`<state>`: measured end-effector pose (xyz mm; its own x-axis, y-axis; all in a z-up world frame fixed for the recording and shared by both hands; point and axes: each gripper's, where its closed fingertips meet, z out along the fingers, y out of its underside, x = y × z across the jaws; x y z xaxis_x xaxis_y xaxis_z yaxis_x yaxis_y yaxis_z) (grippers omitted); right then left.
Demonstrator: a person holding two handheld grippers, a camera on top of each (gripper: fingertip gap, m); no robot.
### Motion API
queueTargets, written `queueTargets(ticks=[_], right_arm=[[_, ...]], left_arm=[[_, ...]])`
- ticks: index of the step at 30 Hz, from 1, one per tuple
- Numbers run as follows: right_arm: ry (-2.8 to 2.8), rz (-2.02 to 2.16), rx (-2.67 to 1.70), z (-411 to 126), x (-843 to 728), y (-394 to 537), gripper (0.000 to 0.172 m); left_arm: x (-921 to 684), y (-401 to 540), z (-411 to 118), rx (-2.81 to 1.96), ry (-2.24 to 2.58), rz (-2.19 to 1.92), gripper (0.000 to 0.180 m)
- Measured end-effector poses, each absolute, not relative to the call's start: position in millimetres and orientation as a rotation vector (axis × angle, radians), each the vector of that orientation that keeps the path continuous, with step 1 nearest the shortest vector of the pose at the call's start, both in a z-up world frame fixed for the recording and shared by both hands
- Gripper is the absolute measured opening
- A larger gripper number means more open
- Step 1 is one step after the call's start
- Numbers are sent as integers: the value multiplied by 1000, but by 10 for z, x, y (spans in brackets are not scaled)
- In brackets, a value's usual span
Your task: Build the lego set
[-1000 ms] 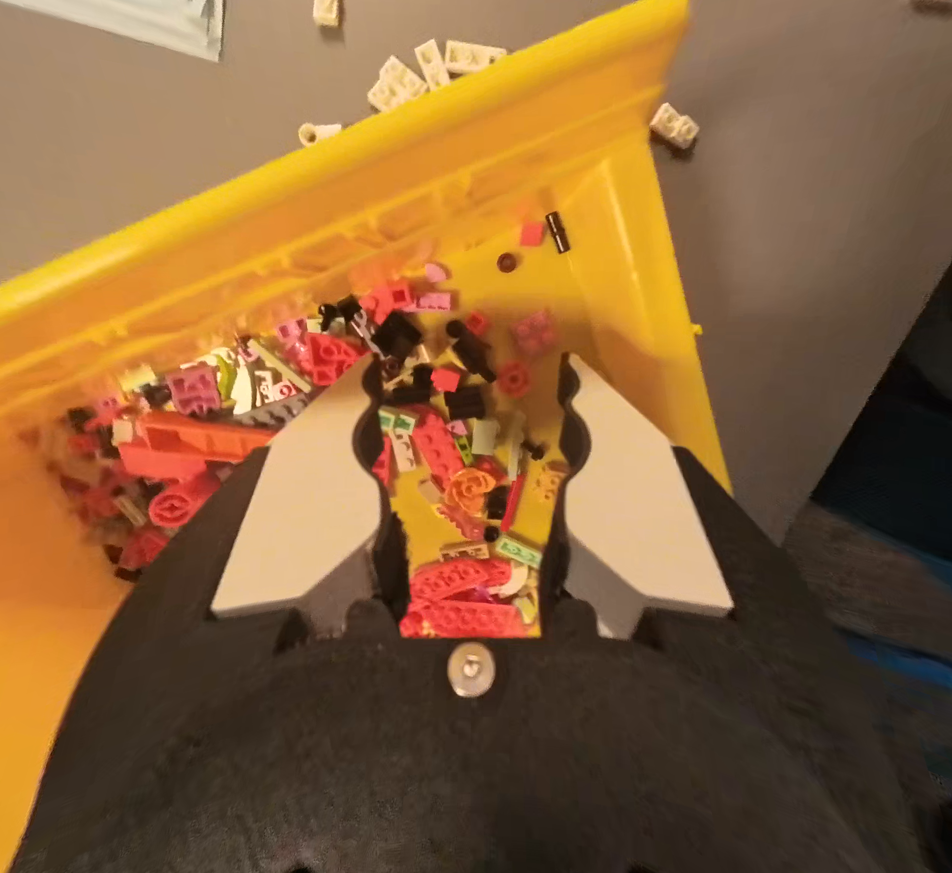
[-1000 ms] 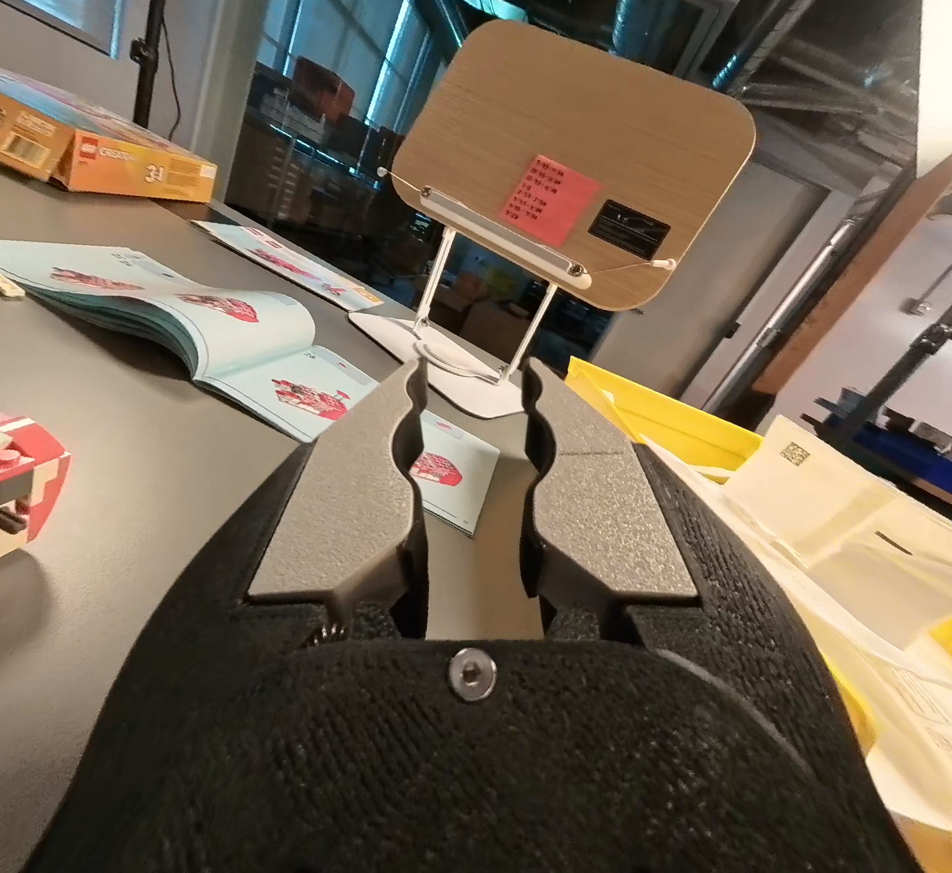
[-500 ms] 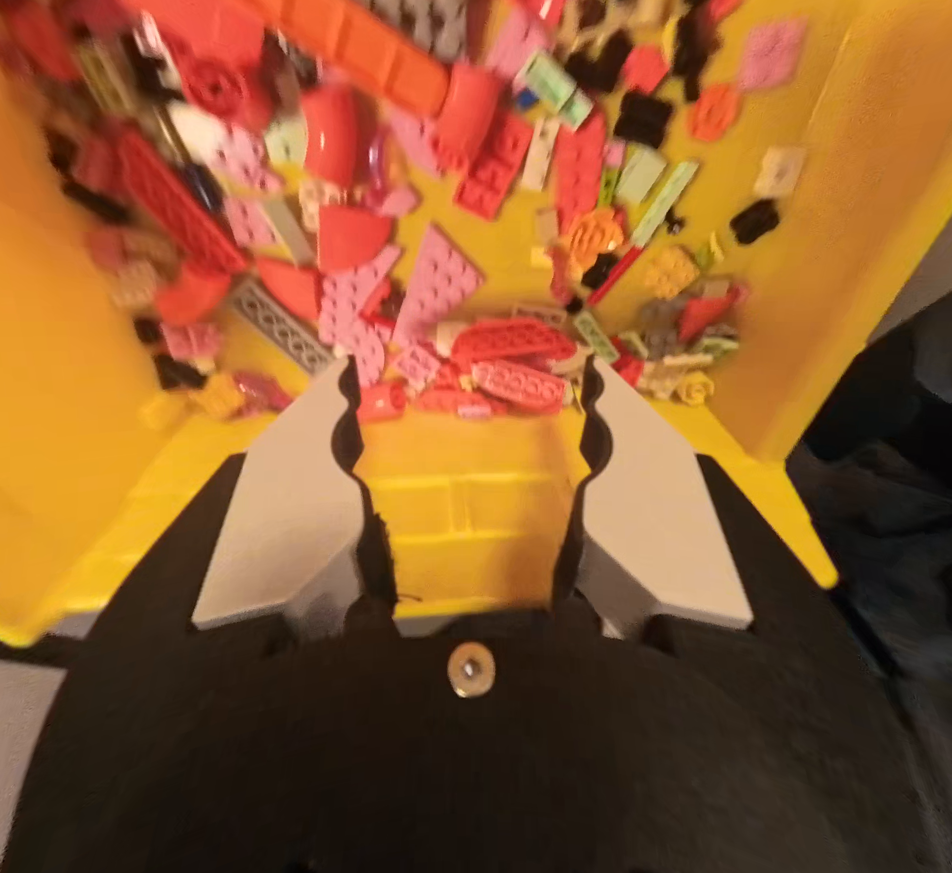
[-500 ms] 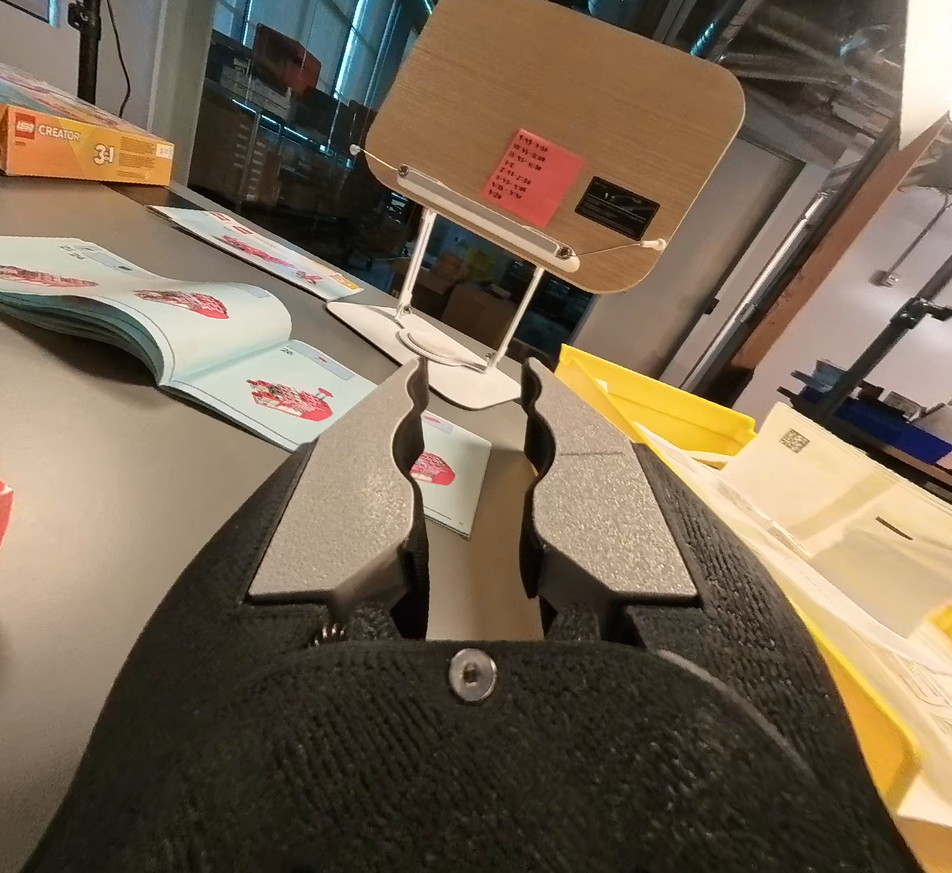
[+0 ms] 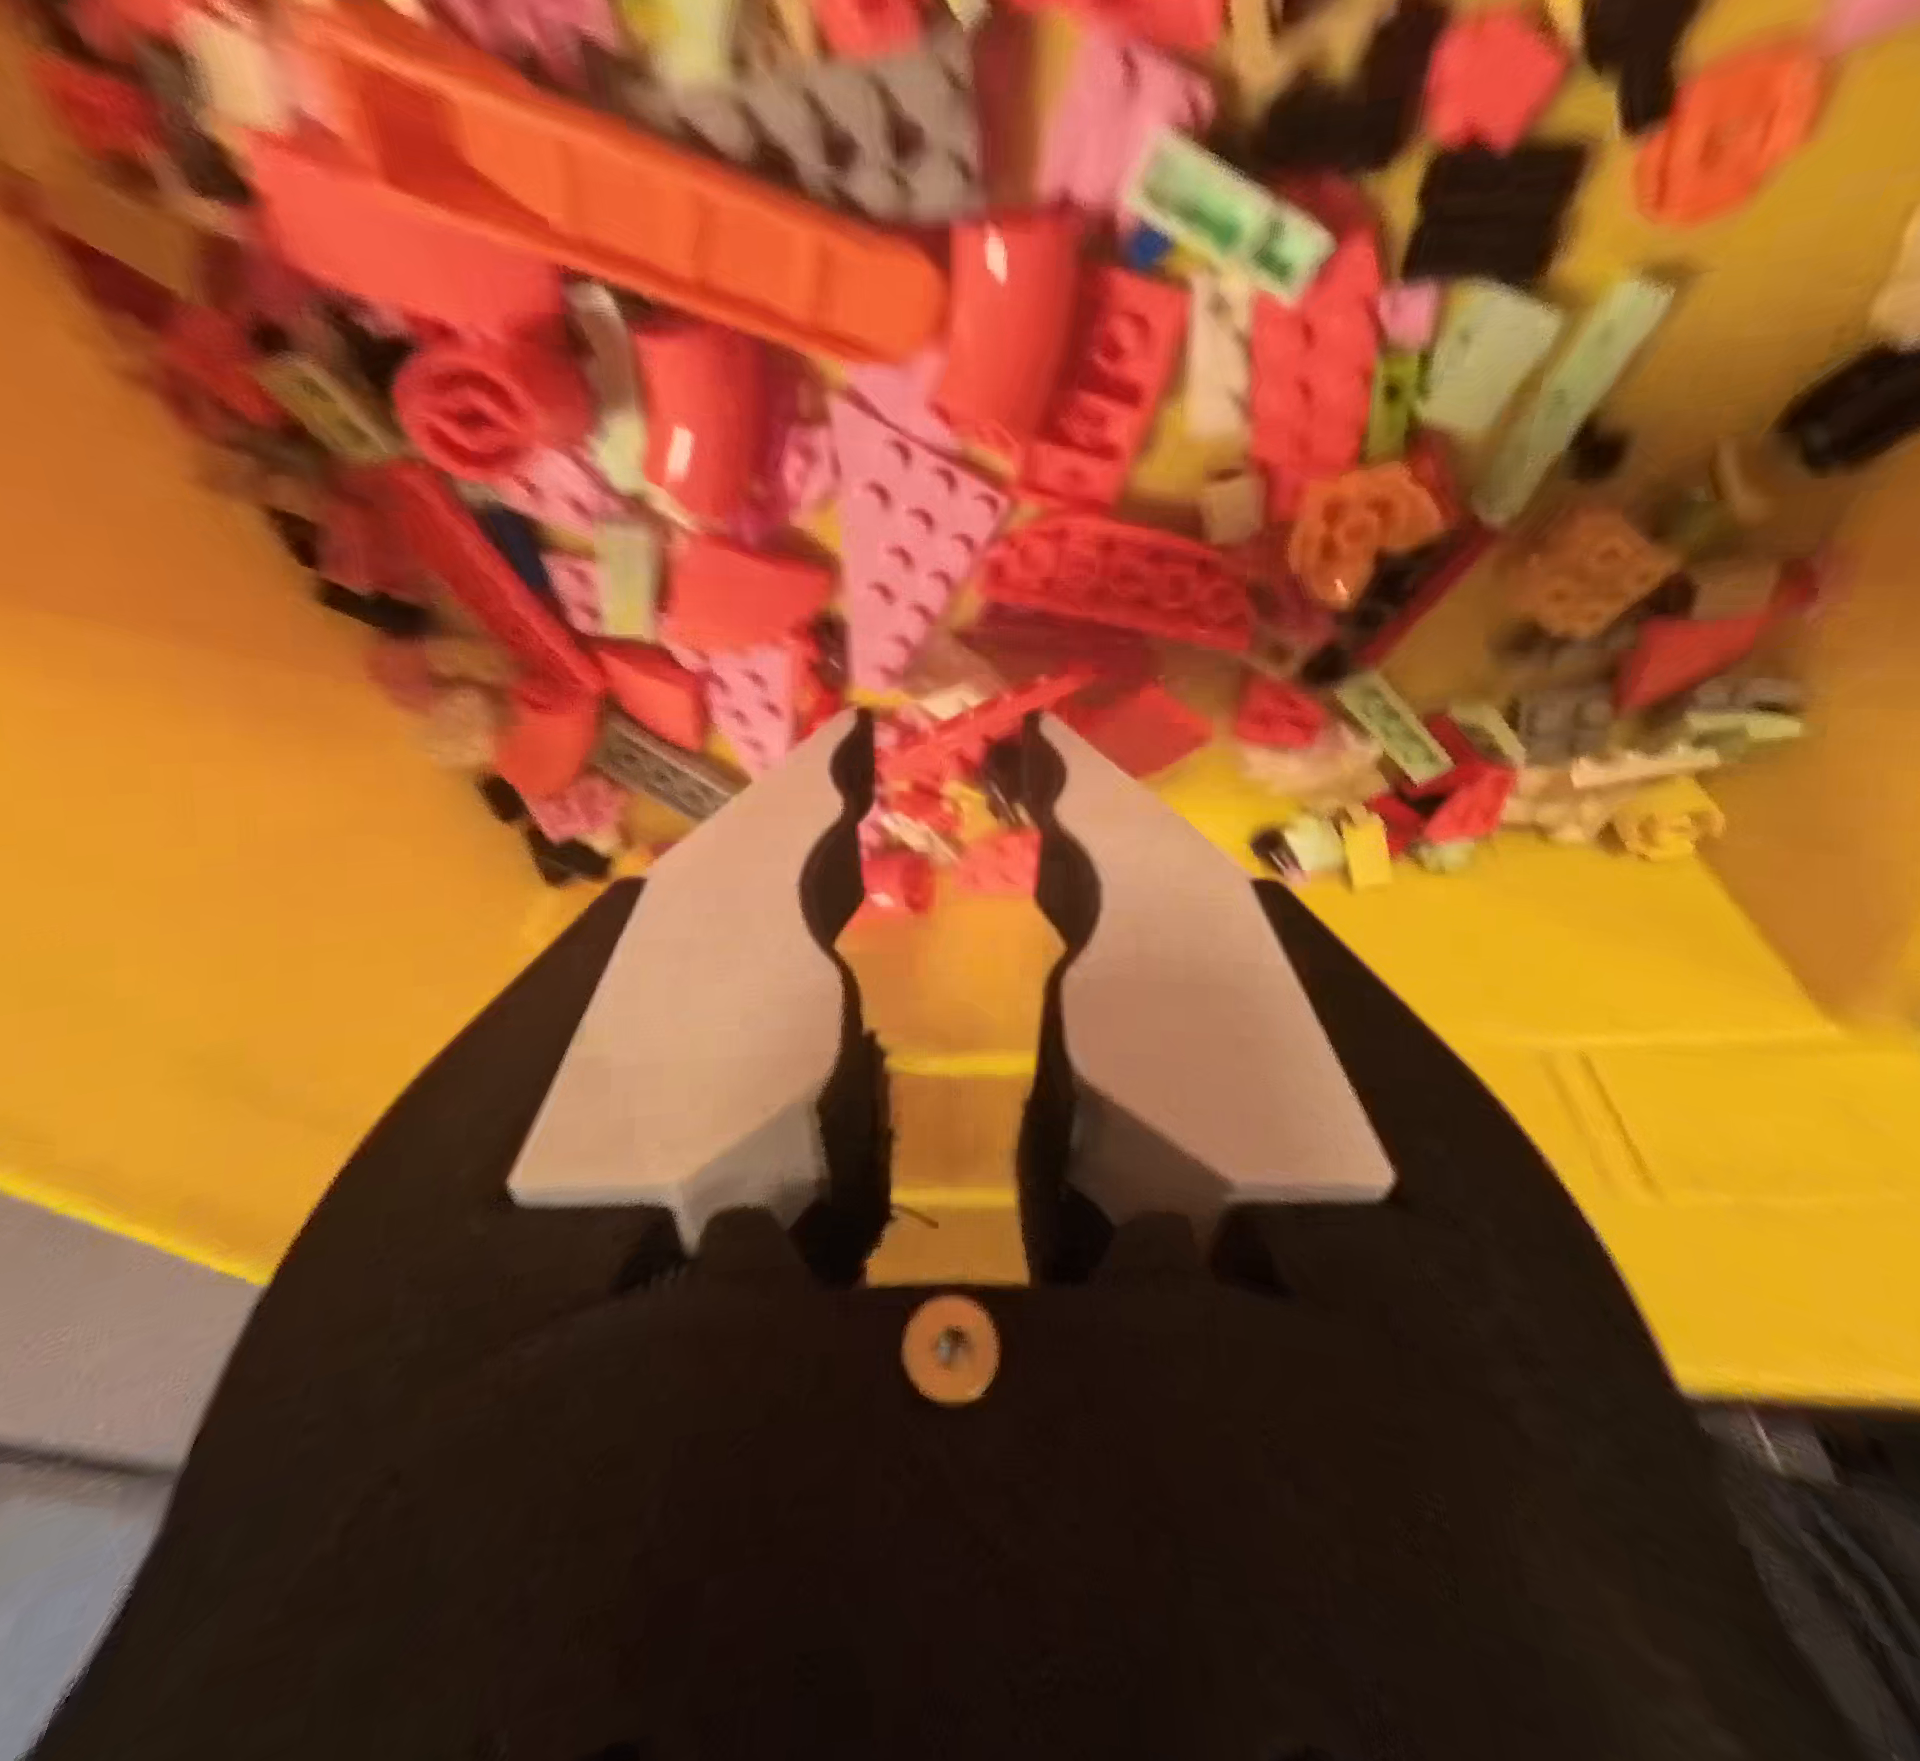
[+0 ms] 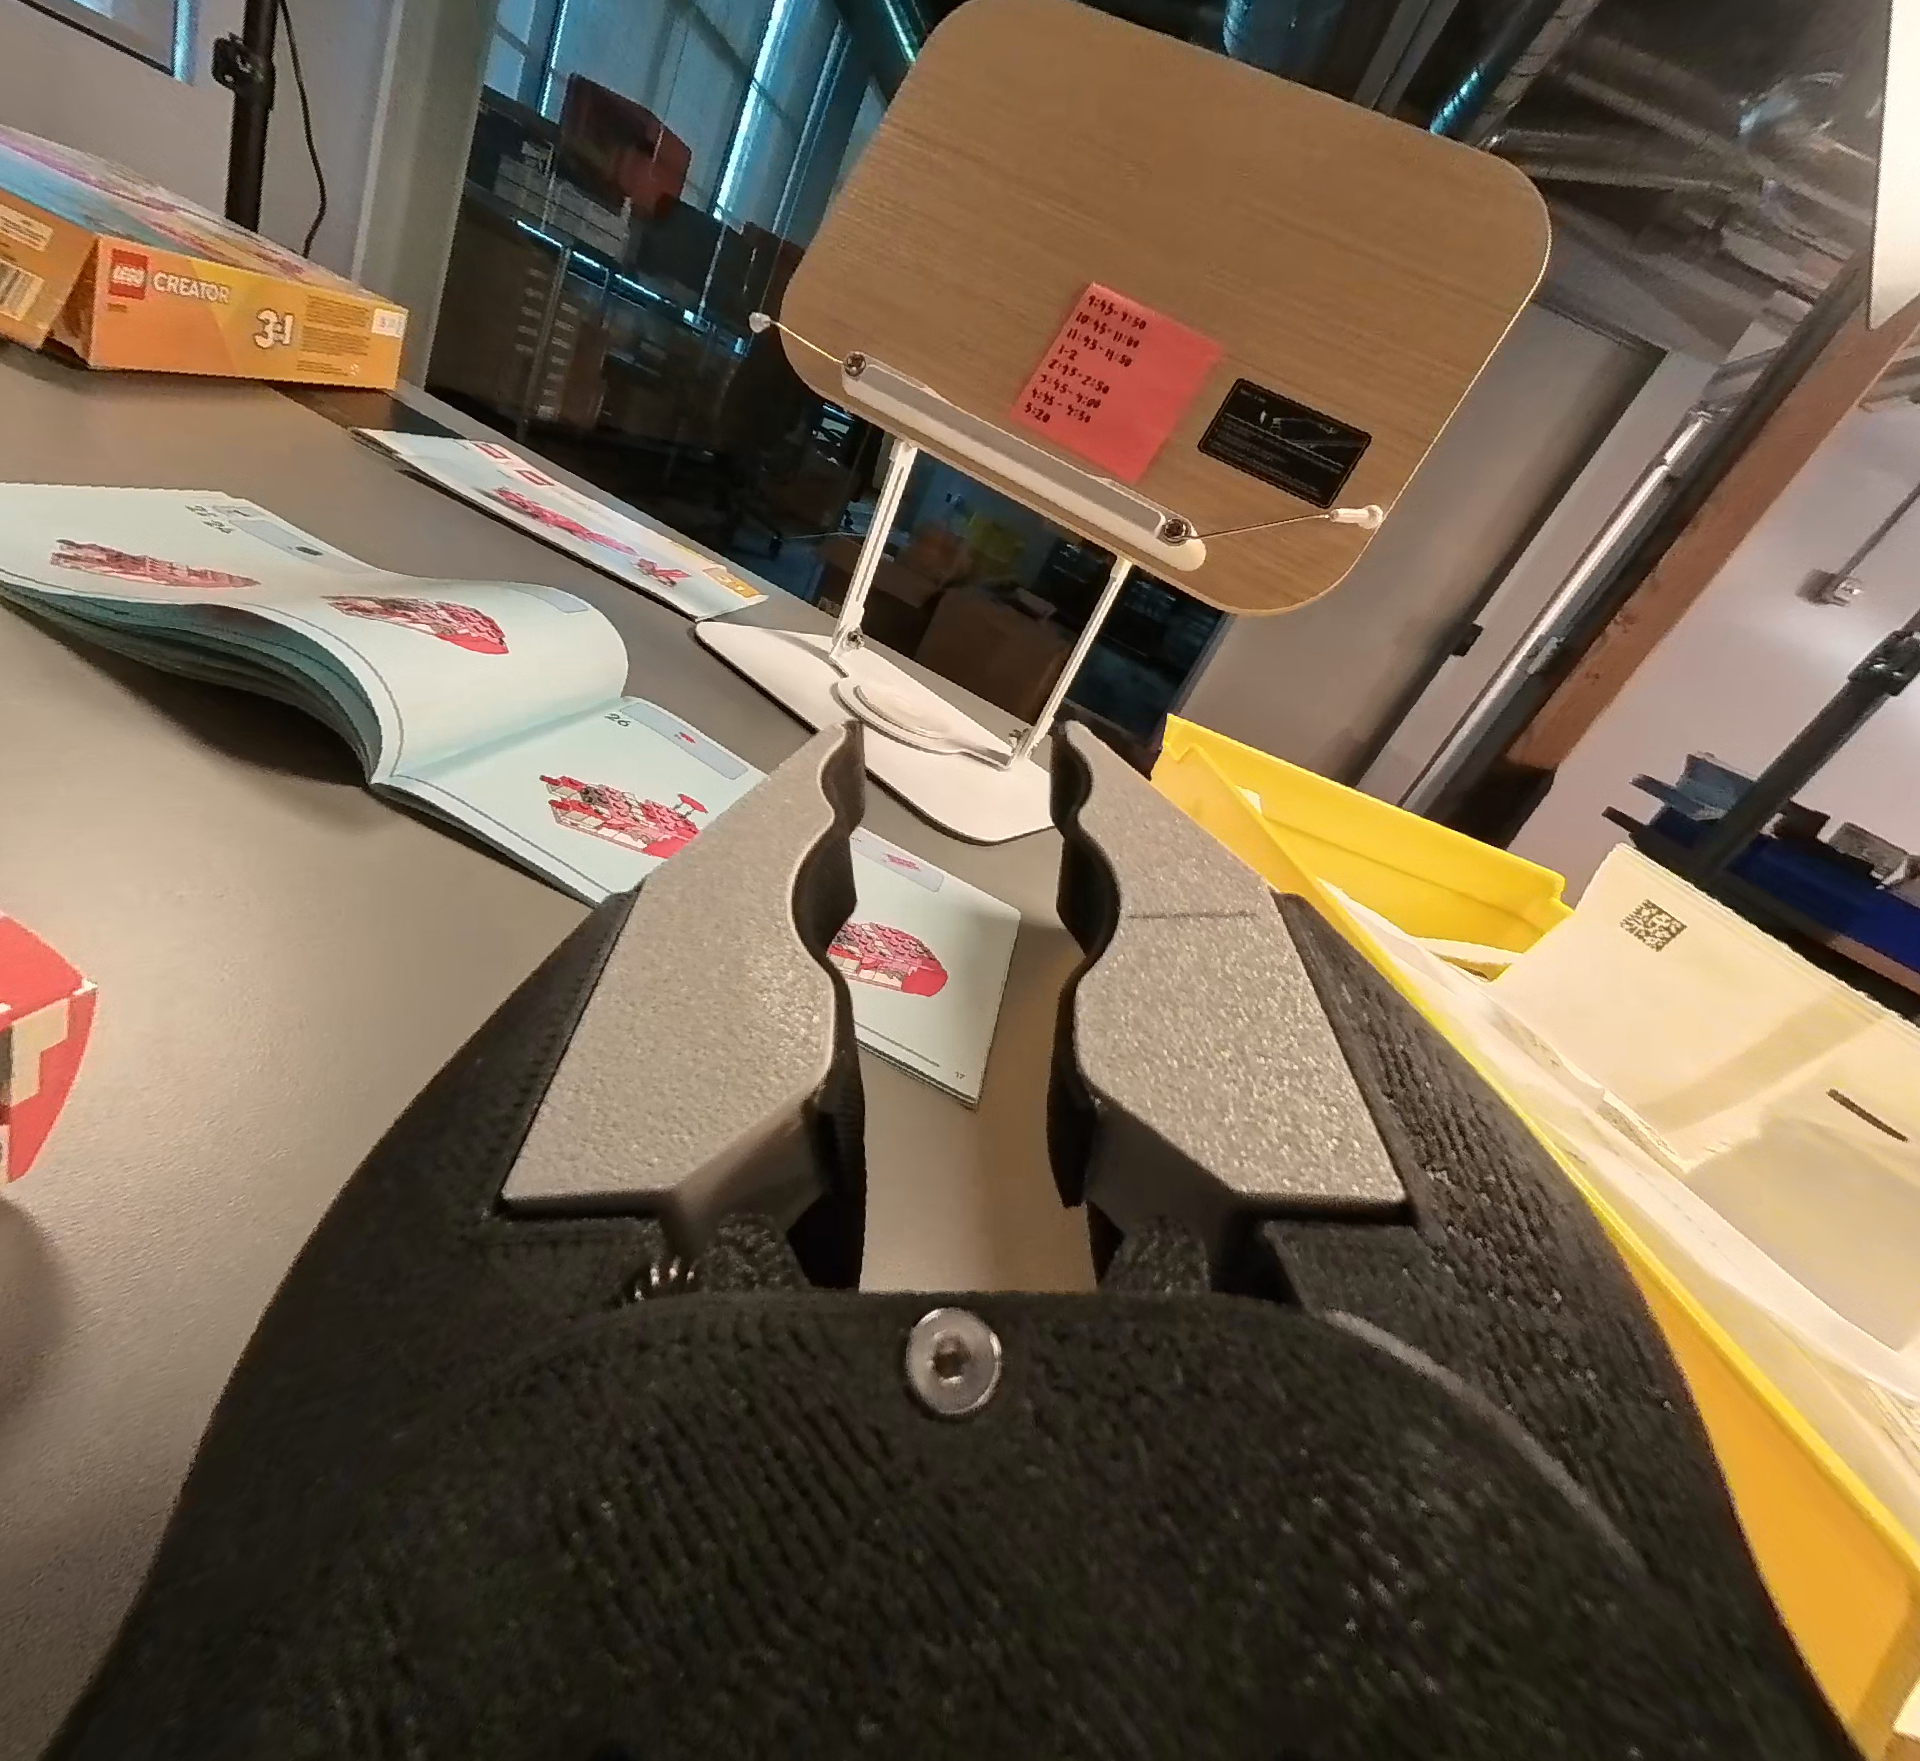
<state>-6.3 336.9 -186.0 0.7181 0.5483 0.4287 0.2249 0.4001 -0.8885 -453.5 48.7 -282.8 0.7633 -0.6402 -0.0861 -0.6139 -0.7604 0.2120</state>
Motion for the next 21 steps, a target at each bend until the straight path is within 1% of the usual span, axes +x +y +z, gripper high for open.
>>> queueTargets(ticks=[2, 5, 6, 9, 10, 11, 15, 19, 21], right_arm=[[-784, 239, -1168, -1855, -64, 3363, 34], [-780, 251, -1163, -1844, -61, 3353, 33], [-779, 254, -1163, -1842, -61, 3351, 33], [-777, 263, -1160, -1838, -64, 3347, 33], [-778, 267, -1159, -1836, -66, 3343, 33], [-778, 269, -1158, -1836, -68, 3341, 33], [-779, 276, -1154, -1831, -73, 3332, 32], [-784, 282, -1152, -1832, -80, 3325, 32], [-784, 285, -1152, -1832, -82, 3323, 32]], left_arm=[[-4534, 708, -2810, 2913, -1013, -205, 19], [-4629, 999, -2694, 3075, -1036, -329, 16], [-4657, 1016, -2650, 3092, -1024, -356, 21], [-4648, 839, -2621, 3055, -890, -243, 58], [-4653, 773, -2626, 3032, -862, -215, 66], [-4677, 730, -2628, 3016, -845, -214, 68], [-4928, 762, -2577, 3051, -695, -358, 56], [-5264, 774, -2536, 3023, -508, -555, 35], [-5355, 698, -2574, 2951, -495, -570, 25]])
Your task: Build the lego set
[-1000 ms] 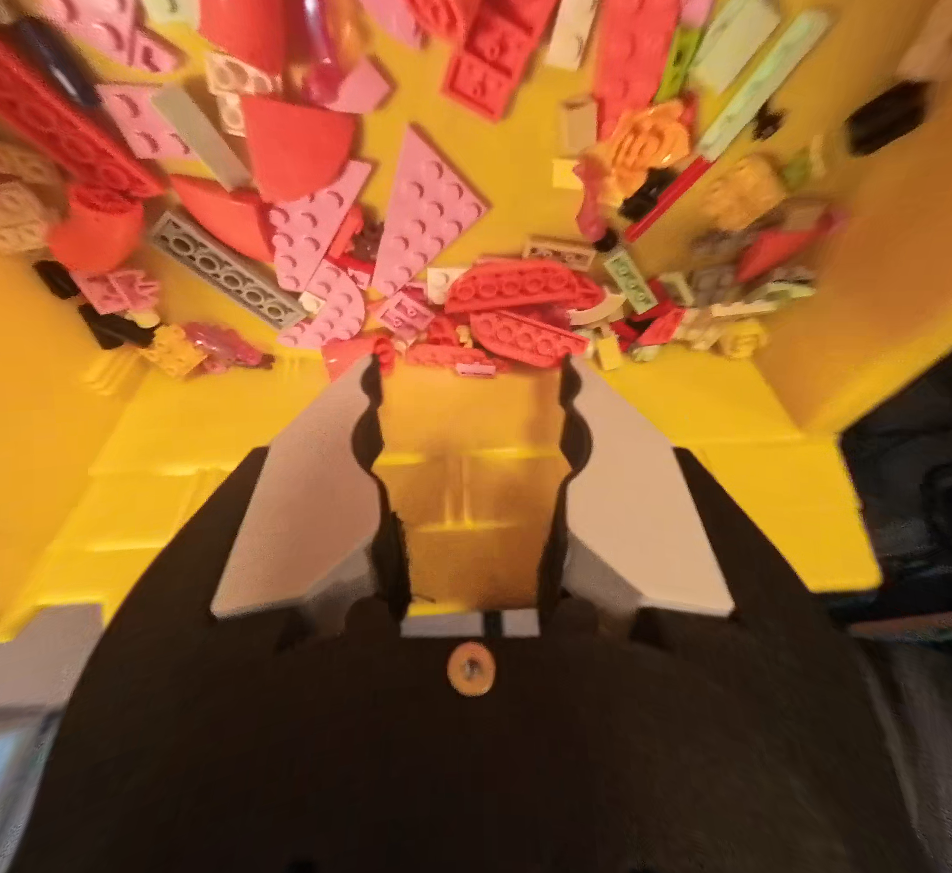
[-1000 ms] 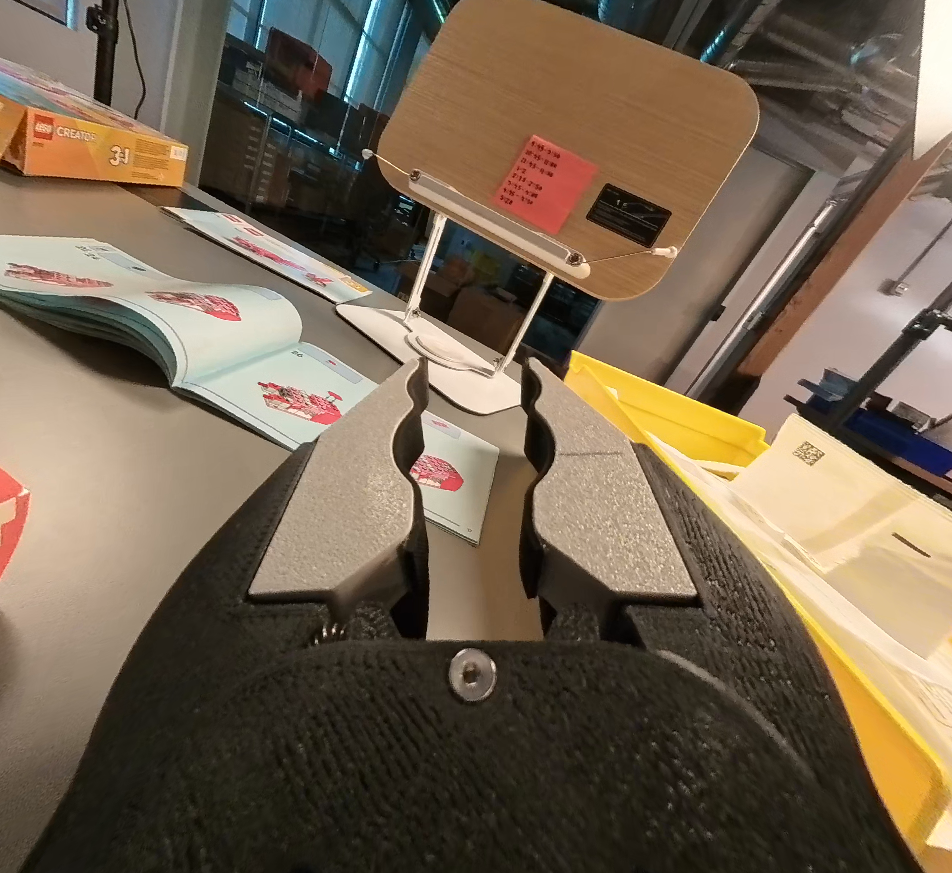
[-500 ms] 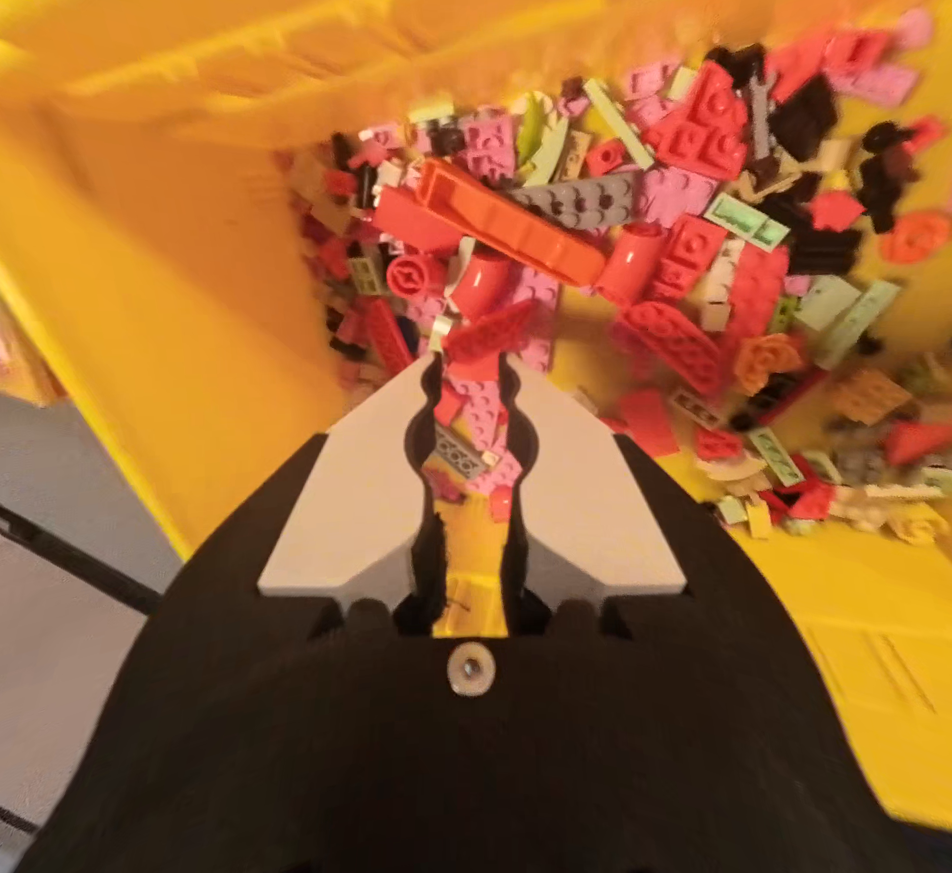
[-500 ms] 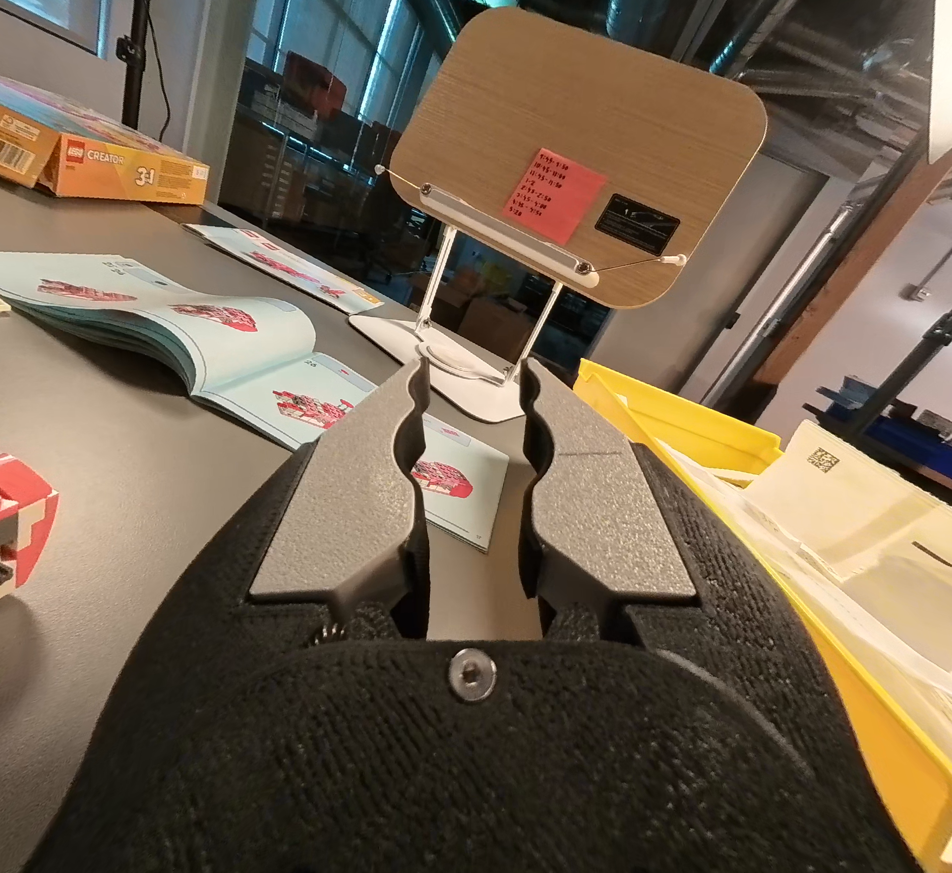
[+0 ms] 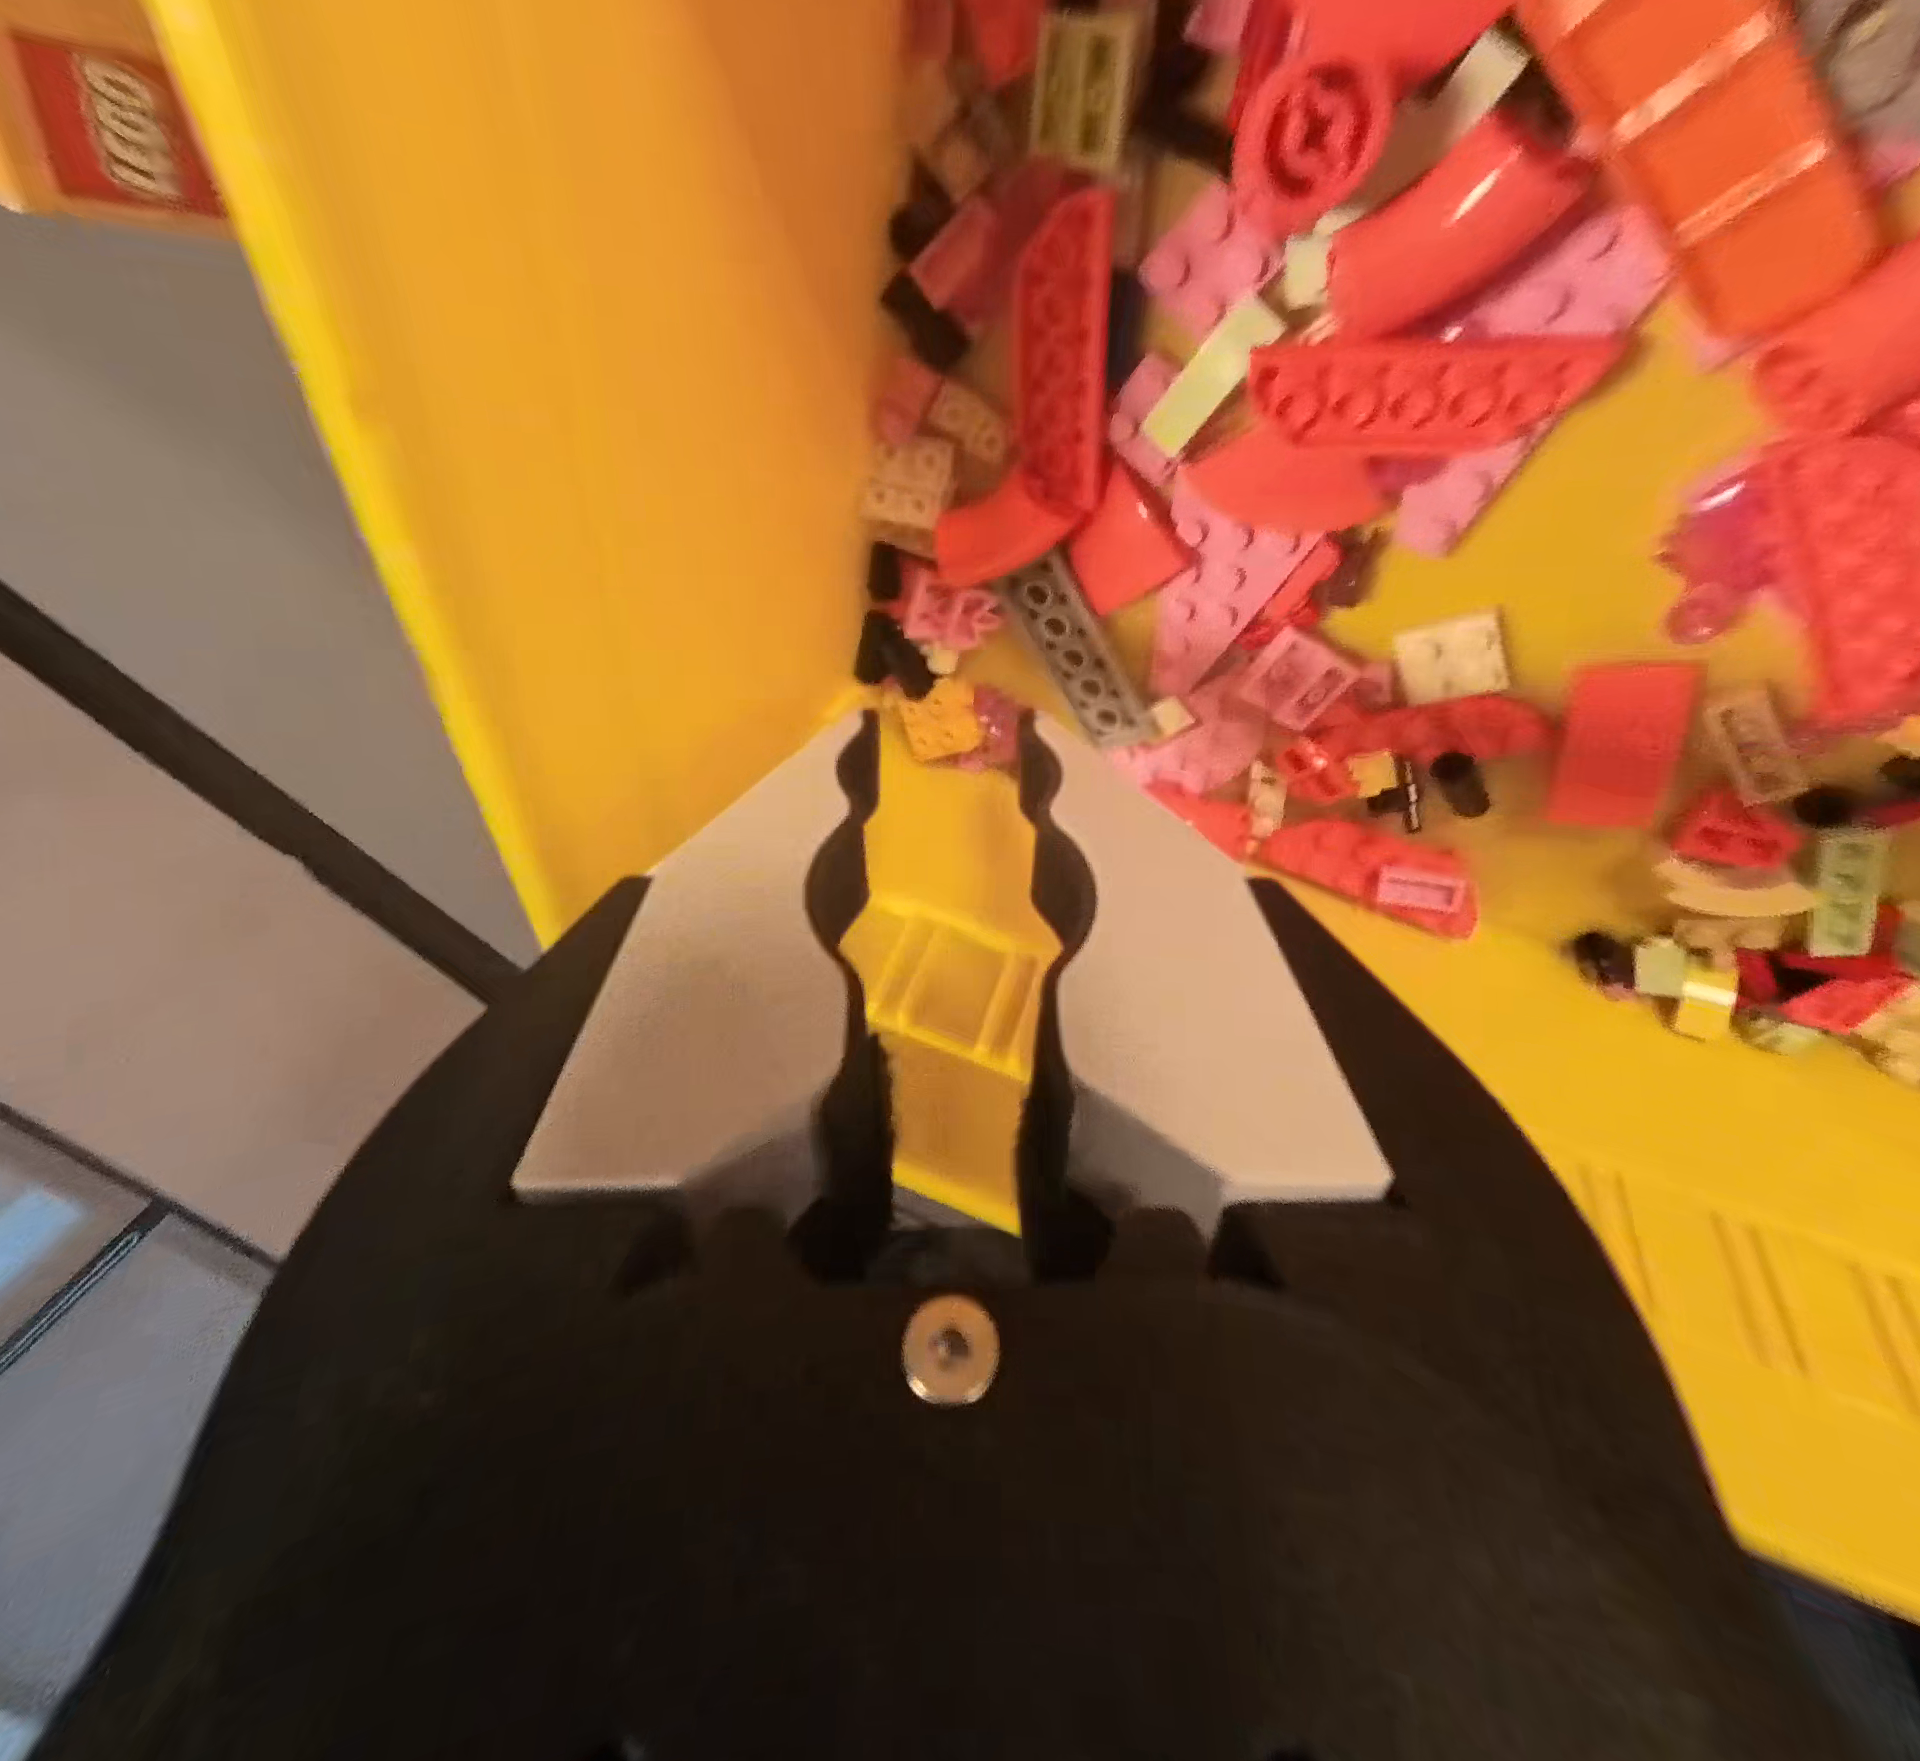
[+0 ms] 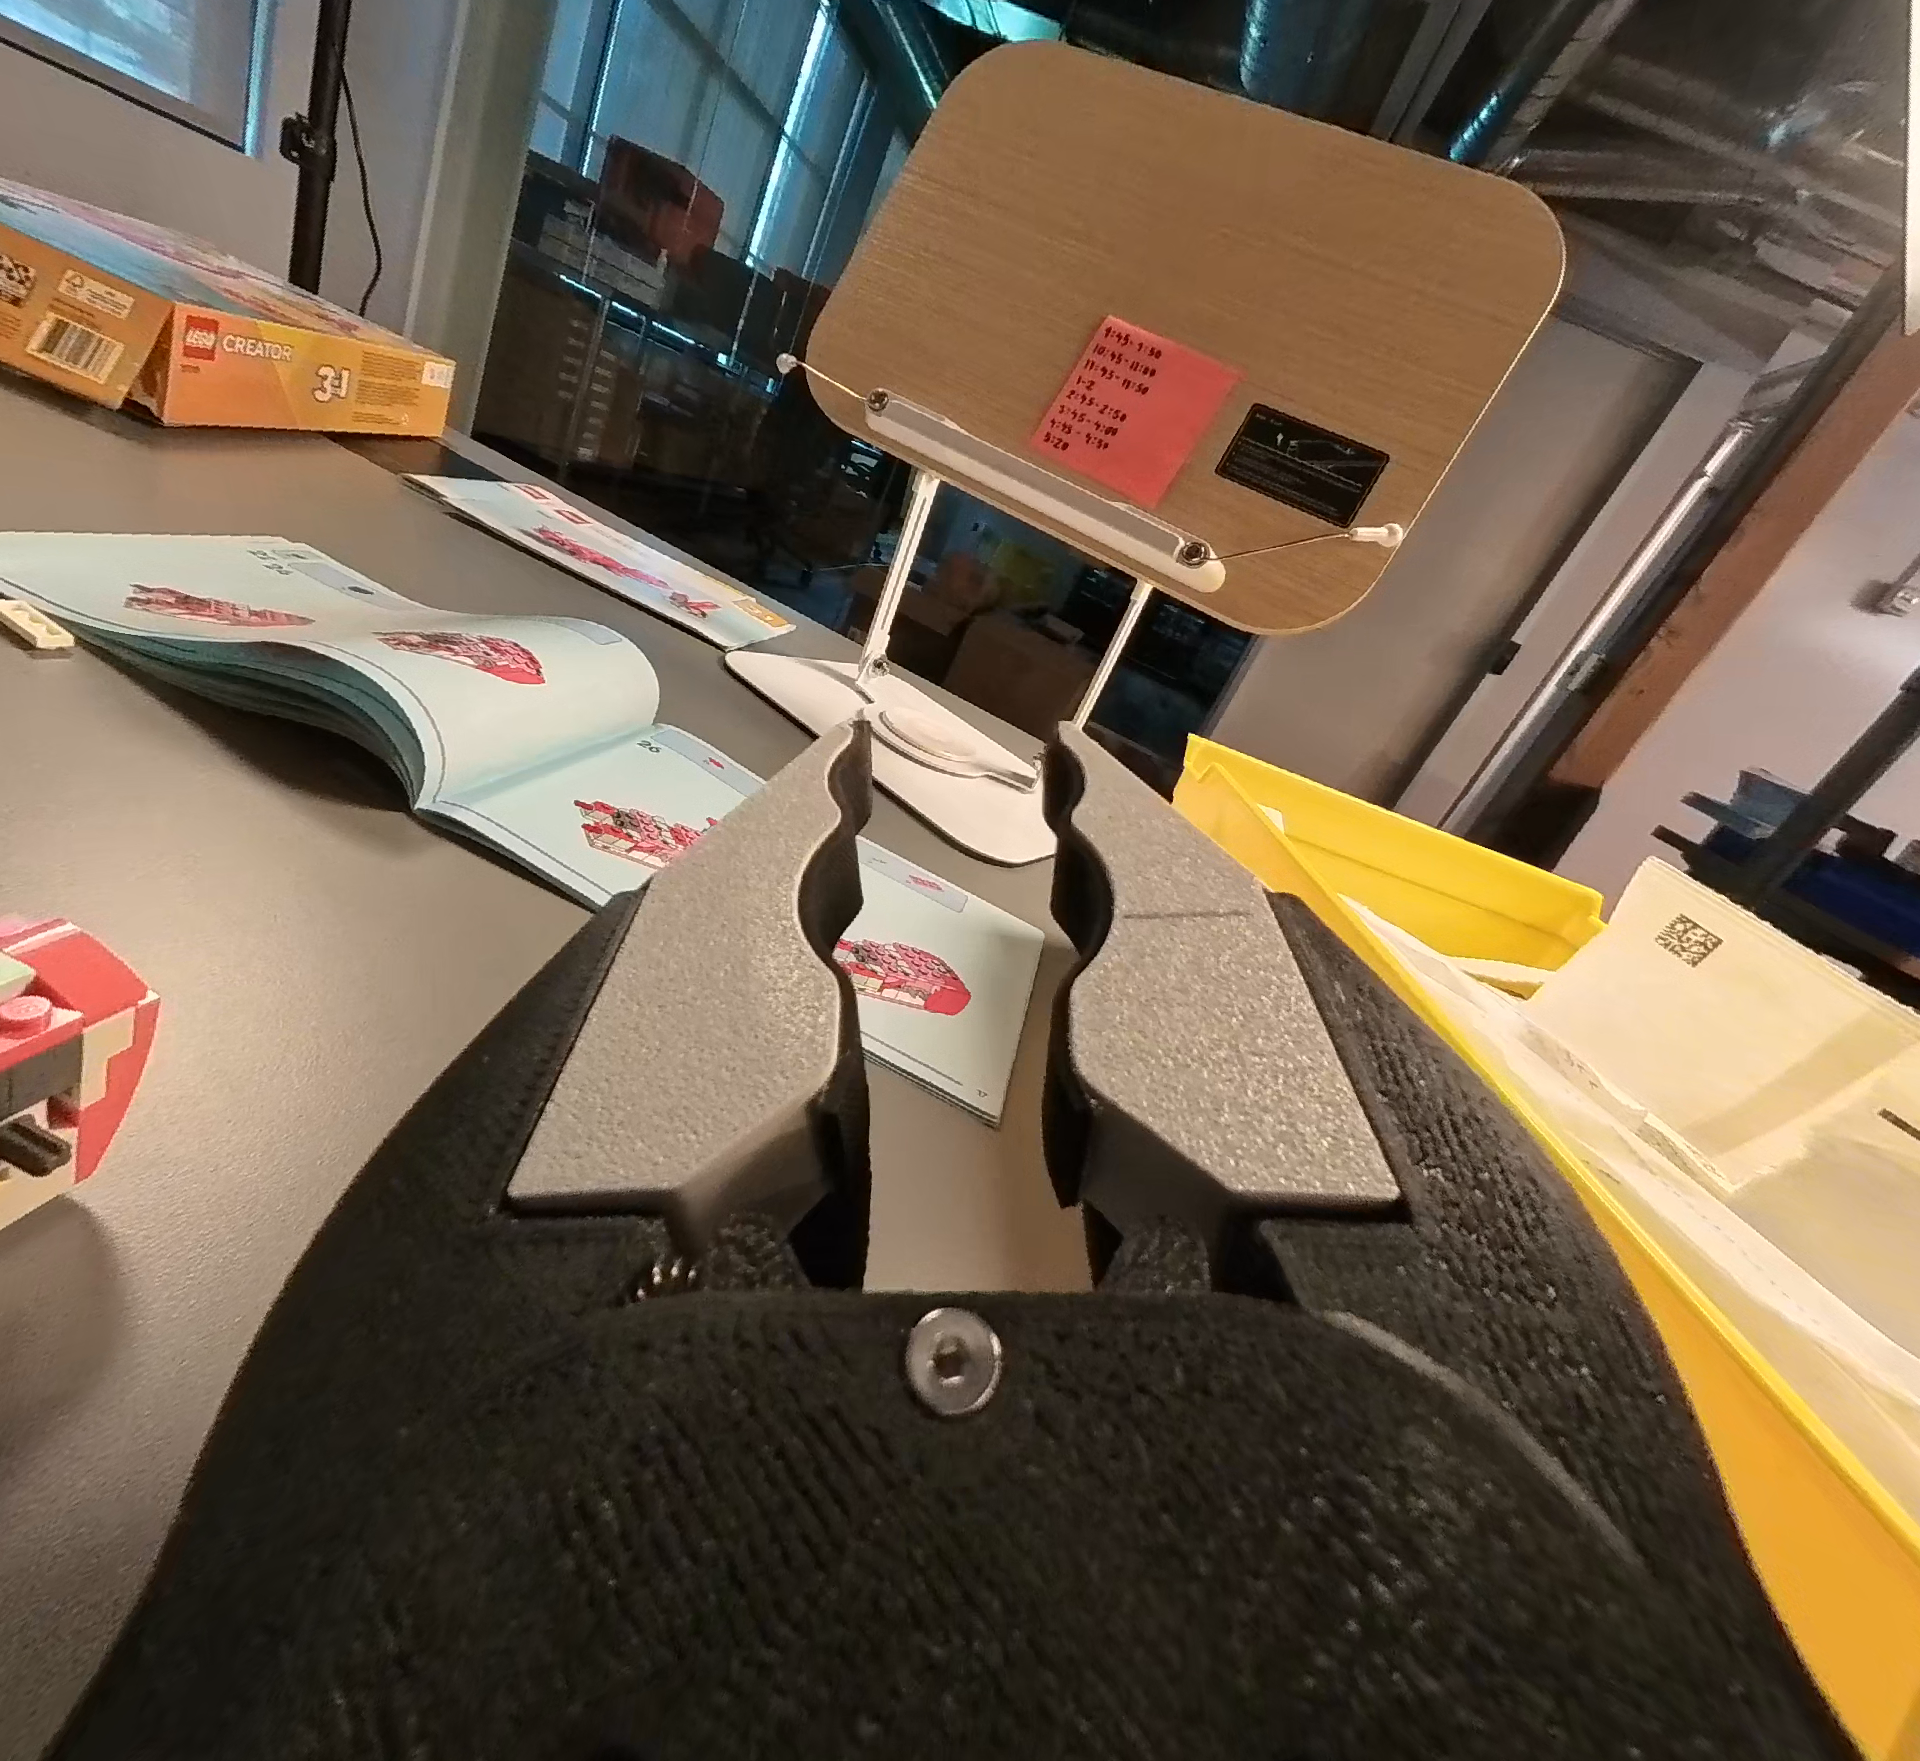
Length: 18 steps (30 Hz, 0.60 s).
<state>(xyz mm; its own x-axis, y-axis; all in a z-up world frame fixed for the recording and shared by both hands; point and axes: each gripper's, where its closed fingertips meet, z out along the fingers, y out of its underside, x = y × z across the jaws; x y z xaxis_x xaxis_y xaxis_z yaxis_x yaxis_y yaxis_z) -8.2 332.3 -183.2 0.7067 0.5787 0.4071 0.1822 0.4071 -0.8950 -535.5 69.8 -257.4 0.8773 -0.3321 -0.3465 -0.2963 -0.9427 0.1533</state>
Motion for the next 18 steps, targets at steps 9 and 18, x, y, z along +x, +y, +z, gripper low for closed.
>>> queueTargets(ticks=[9, 18], right_arm=[[-795, 295, -1154, -1844, -97, 3315, 31], [-804, 298, -1150, -1846, -118, 3305, 30]], left_arm=[[-5234, 366, -2839, 2786, -474, -278, 11], [-4837, 1002, -2699, 3167, -616, -102, 31]])
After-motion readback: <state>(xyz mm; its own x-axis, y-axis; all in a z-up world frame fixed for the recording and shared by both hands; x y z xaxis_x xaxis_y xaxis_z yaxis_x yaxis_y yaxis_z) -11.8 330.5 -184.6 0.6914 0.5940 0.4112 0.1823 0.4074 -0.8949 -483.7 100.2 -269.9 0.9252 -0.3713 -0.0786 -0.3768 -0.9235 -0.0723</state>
